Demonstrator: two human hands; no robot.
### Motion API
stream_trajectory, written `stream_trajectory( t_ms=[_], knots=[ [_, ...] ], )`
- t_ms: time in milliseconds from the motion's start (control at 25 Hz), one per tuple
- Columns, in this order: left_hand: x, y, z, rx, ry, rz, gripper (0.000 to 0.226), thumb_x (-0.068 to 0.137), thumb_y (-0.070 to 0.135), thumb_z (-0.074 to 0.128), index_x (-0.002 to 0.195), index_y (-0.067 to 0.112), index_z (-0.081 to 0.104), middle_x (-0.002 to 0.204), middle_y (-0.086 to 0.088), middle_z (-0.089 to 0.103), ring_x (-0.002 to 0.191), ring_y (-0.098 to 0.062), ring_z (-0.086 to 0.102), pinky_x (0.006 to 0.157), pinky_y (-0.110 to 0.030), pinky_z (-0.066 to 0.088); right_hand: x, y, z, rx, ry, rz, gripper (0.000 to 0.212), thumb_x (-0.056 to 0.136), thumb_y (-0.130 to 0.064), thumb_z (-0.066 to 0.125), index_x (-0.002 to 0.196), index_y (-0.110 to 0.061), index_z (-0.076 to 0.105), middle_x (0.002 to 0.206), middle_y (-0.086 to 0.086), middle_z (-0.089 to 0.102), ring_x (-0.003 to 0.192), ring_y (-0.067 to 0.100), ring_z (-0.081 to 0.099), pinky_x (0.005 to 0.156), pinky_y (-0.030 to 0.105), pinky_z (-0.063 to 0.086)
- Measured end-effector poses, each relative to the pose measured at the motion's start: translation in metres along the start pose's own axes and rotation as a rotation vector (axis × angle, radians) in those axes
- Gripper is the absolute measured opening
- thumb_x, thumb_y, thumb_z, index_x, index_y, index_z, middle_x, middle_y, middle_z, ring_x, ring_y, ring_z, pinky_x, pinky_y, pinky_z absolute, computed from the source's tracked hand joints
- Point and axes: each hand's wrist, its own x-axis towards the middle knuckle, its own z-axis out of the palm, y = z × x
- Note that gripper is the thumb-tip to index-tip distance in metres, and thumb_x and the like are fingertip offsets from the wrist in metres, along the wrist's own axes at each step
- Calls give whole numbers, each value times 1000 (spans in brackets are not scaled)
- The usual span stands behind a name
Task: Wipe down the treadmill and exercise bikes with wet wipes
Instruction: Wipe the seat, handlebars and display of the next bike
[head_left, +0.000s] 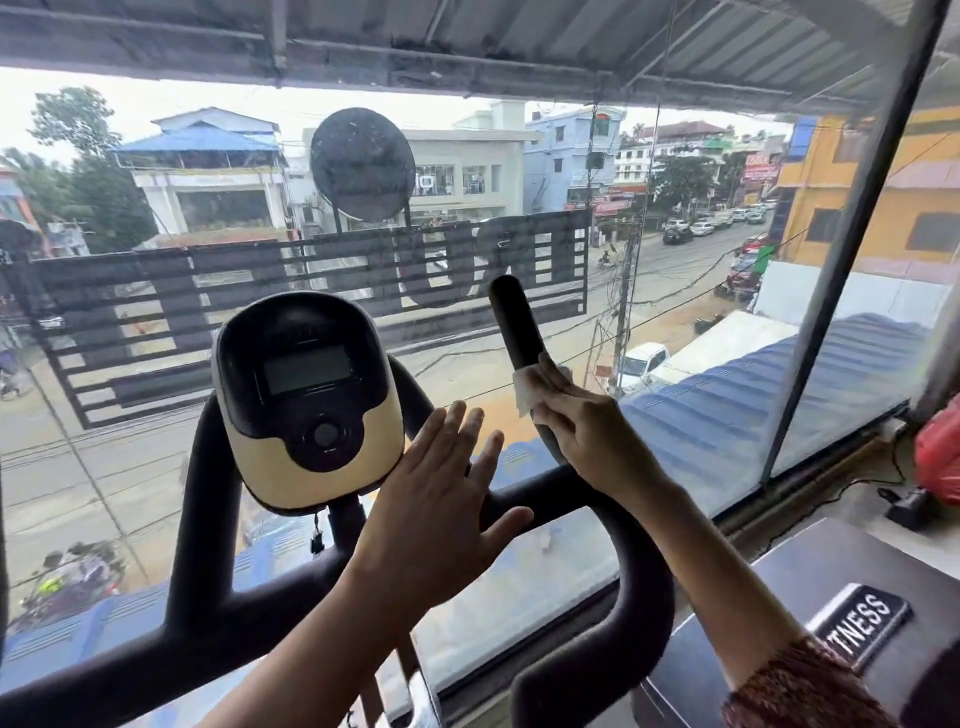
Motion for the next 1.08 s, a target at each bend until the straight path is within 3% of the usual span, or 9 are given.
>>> stream_trajectory(
  t_ms=[120,240,320,440,520,600,760,880,1080],
  knots=[
    [1,-2,-2,28,-14,19,74,91,61,27,126,6,60,133,-20,56,131,-33,47,112,-42,22,-46,-6,1,-12,99,90,29,96,-5,53,123,1,61,137,14,51,133,13,36,102,-1,18],
    [-5,-1,-9,36,-20,32,72,89,58,29,124,4,62,131,-19,58,129,-32,49,115,-39,27,-64,-37,11,-60,92,208,27,100,-15,44,114,-1,63,129,17,59,133,25,43,104,22,32],
    [-18,-3,-12,-9,11,61,67,89,51,32,128,3,59,135,-18,55,131,-31,47,111,-38,26,-70,-59,18,3,-10,126,29,102,-23,40,108,-7,64,121,9,63,131,22,46,102,25,34],
    [-47,-12,-15,-28,38,101,60,91,40,34,136,4,51,146,-13,43,134,-27,43,106,-39,28,-78,-53,3,41,-79,33,35,102,-37,37,127,-27,60,138,-13,51,140,1,25,114,13,8],
    [-59,-19,-16,-17,45,118,57,93,36,32,138,5,50,149,-10,39,133,-25,45,106,-39,29,-81,-35,-6,-59,4,129,36,102,-30,40,135,-27,52,147,-10,39,142,2,8,114,16,1],
    [-63,-21,-17,-8,40,114,56,95,35,31,138,5,50,150,-10,38,132,-26,46,107,-38,28,-81,-36,-3,-109,51,251,40,102,-23,38,140,-13,47,153,3,31,145,9,5,113,17,6],
    [-64,-21,-17,-1,29,114,56,95,35,30,137,5,50,149,-11,40,130,-27,49,107,-39,27,-86,-88,34,-7,-42,117,44,102,-6,36,146,-5,32,156,9,21,147,18,6,111,11,0],
    [-69,-23,-19,-15,35,113,55,94,33,31,136,3,52,143,-13,48,126,-28,53,107,-40,28,-90,-77,30,-21,-16,51,46,99,-1,42,144,-6,38,152,9,32,145,18,15,112,9,4],
    [-73,-25,-21,-35,35,105,53,93,30,34,134,3,53,138,-13,54,125,-28,54,109,-38,26,-89,-77,32,-64,102,218,47,93,11,42,138,-1,46,149,14,38,144,21,23,111,9,7]
  ],
)
